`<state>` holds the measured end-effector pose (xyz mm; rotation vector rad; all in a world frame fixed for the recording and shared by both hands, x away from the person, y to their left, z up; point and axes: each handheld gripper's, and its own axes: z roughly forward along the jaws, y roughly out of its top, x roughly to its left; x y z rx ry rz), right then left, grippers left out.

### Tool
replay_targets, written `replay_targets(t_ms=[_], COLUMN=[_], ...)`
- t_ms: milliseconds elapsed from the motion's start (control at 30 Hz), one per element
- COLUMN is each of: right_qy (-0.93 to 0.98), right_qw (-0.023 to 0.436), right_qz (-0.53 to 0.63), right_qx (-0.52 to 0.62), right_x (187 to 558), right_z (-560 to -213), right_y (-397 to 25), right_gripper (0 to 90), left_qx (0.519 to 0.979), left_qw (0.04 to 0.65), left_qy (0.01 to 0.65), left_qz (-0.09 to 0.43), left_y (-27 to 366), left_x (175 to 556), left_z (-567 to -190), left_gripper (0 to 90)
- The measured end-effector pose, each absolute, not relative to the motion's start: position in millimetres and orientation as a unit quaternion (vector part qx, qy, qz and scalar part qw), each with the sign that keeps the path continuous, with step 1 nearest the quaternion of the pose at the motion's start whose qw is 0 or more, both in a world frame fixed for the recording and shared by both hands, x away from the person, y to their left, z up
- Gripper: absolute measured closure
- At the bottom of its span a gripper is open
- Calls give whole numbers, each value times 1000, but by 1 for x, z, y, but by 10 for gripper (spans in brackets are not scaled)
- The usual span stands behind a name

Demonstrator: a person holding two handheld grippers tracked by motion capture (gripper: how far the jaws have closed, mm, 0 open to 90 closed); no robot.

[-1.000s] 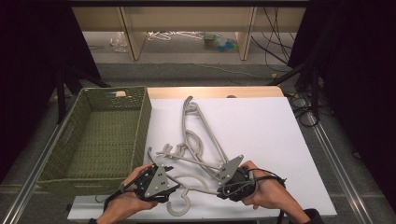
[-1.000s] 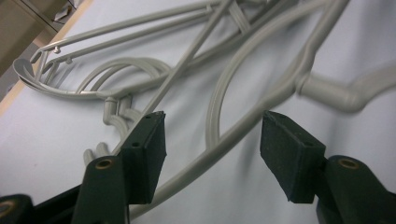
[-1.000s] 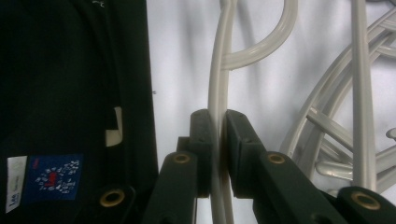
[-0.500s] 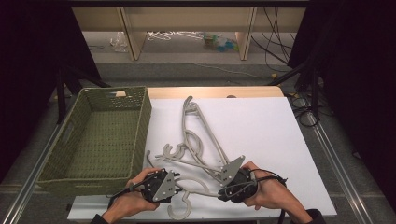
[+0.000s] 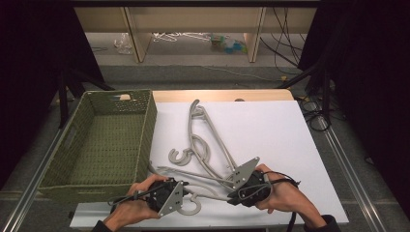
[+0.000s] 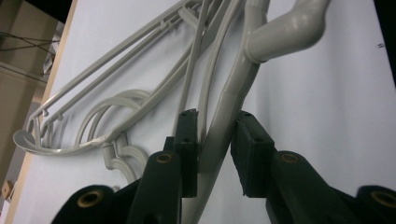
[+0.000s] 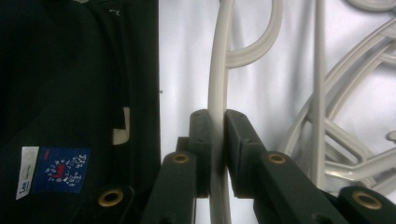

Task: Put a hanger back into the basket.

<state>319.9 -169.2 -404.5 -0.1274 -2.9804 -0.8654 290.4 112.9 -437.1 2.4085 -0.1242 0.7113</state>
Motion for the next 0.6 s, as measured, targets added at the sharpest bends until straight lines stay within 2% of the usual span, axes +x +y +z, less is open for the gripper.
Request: replay_targets(t_ms=[200,233,267,300,367,433,500,600], right_qy=[-947,-942,-938,-933,-920,-906,-896,-876], right_qw=[-27,-51,-67,-76,-106,-137,-157,-175], right_qz=[-317,-326,-335,-344,-366,-386,-400,-428], right_qx=[-50,-57,-65,-70,-91,-105,-117,-133], right_x=[322,323,323,324,323,323,323,324], right_z=[-390,-386,-383,-378,-370,-364,-361,-357], right_y=[-174,-175,-176,-177,-179,-179,-179,-180], right_gripper=[710,655,644,632,530,516,455,426], left_qx=[903,903,905,903,901,899,899,898], left_qw=[346,345,344,353,363,376,383,392], left_qy=[-35,-34,-31,-19,-2,19,36,76], left_qz=[253,252,248,243,237,223,210,187], left_y=[113,113,112,111,112,113,113,114], left_x=[290,291,291,292,295,297,298,300], left_z=[-419,-417,-414,-412,-407,-404,-401,-397], left_gripper=[758,766,772,776,781,782,783,778])
